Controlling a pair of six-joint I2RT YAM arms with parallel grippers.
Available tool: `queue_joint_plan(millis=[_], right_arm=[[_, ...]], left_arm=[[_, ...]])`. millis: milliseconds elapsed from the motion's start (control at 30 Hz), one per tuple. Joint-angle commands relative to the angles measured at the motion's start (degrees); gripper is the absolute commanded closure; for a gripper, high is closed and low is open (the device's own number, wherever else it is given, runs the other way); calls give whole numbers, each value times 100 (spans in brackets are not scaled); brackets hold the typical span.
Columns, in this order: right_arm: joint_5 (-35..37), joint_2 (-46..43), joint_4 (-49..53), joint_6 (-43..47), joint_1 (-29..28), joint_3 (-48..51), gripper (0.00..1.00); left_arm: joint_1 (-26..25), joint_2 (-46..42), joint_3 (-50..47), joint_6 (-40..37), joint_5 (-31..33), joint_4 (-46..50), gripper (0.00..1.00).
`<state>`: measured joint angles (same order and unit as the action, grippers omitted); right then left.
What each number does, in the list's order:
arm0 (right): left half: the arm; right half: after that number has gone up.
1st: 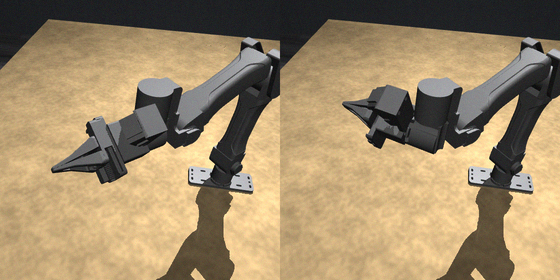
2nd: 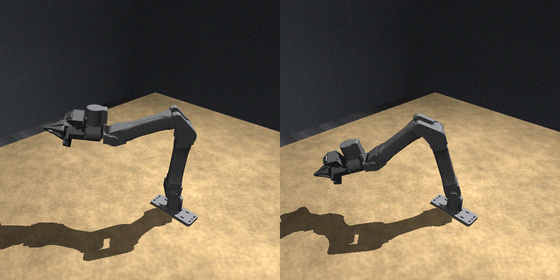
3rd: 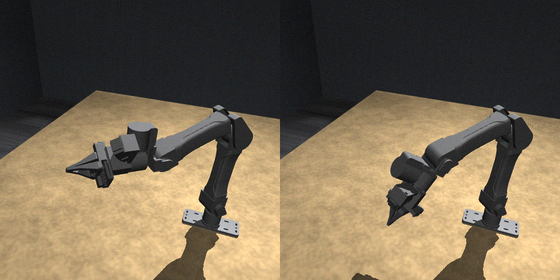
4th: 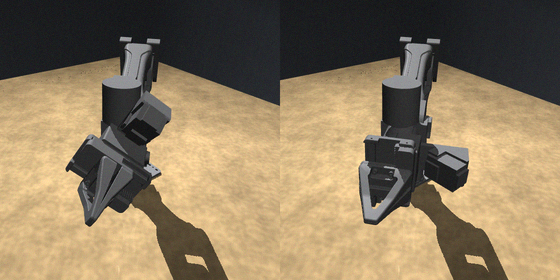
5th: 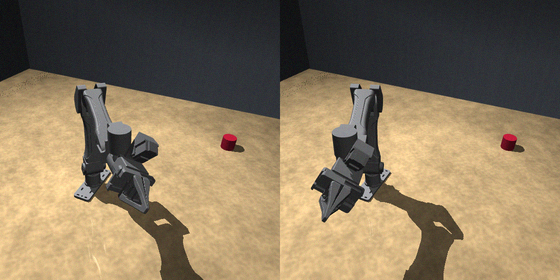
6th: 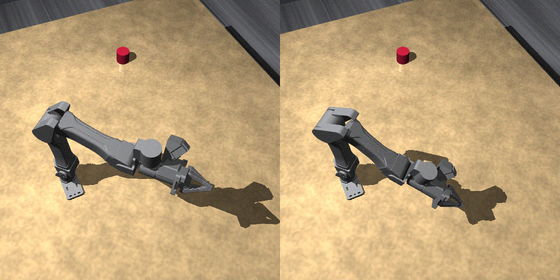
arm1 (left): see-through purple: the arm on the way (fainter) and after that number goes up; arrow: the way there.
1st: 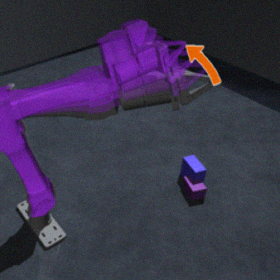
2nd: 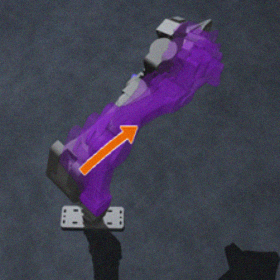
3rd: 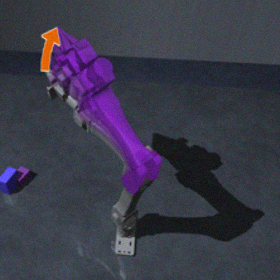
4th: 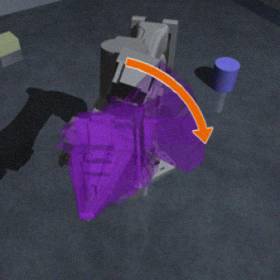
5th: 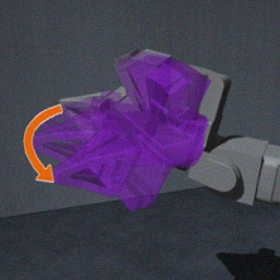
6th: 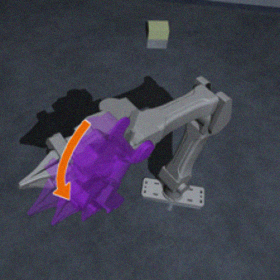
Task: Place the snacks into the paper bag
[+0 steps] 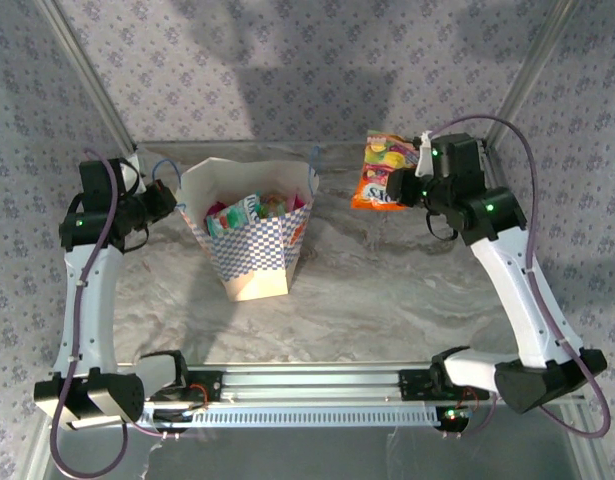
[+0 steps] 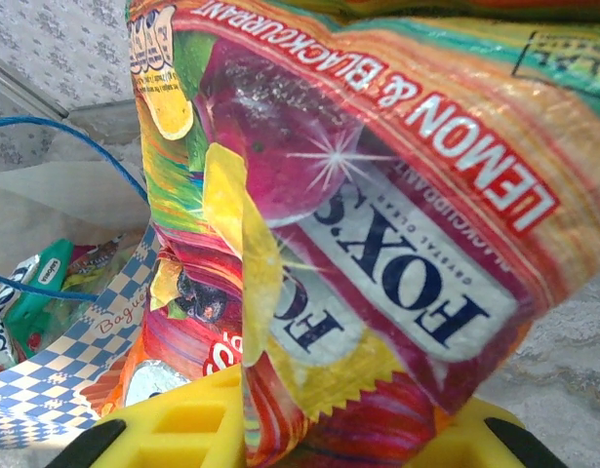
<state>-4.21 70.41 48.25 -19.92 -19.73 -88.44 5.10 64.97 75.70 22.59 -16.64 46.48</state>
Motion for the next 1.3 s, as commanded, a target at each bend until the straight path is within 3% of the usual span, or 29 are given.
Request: queue_joint_plan(millis=[0,200,633,1267], right_arm=[[125,-237,-262,-33,-64,-219,74],[-199,-226,-547,9,-277,-232,74],[-164,142,-816,505,-1188,-925,73],[-923,1607,-1168,1174,-2095,-2502,72]], left_arm=[[-42,-61,173,41,47,-44,100],[-62,-68,173,57,46,-29,100],[-71,-107,250,-45,101,120,100],[-75,-18,259,-114,83,169,100]])
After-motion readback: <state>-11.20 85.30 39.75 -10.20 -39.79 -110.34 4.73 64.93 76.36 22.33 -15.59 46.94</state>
